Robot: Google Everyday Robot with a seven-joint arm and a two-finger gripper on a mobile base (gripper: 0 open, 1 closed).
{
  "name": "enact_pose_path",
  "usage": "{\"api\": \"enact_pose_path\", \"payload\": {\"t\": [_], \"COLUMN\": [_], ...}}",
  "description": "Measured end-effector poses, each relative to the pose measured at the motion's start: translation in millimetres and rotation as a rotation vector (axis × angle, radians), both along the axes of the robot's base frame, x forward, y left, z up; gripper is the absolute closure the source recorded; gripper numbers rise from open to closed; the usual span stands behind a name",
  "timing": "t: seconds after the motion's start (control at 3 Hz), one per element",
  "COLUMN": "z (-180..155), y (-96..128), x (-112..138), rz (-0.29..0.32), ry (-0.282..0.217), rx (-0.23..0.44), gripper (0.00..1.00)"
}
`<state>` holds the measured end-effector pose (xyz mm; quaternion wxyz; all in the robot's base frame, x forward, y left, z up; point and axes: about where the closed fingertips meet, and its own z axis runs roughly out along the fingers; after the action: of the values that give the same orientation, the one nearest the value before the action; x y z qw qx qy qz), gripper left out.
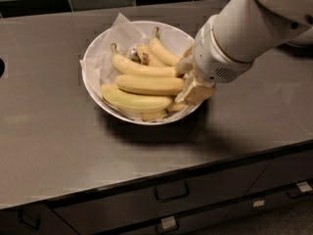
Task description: Pick banana from white bowl
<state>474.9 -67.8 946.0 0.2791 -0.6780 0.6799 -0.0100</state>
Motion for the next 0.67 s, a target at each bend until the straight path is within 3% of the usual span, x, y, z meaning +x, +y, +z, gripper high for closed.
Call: {"api": "enact_pose_path", "payload": {"t": [0.67], "z": [-5.4], "y": [0.9], "x": [2.3], "rz": [-0.023], "ry": [-0.043], "rx": [-0.003], "gripper": [0.63]}}
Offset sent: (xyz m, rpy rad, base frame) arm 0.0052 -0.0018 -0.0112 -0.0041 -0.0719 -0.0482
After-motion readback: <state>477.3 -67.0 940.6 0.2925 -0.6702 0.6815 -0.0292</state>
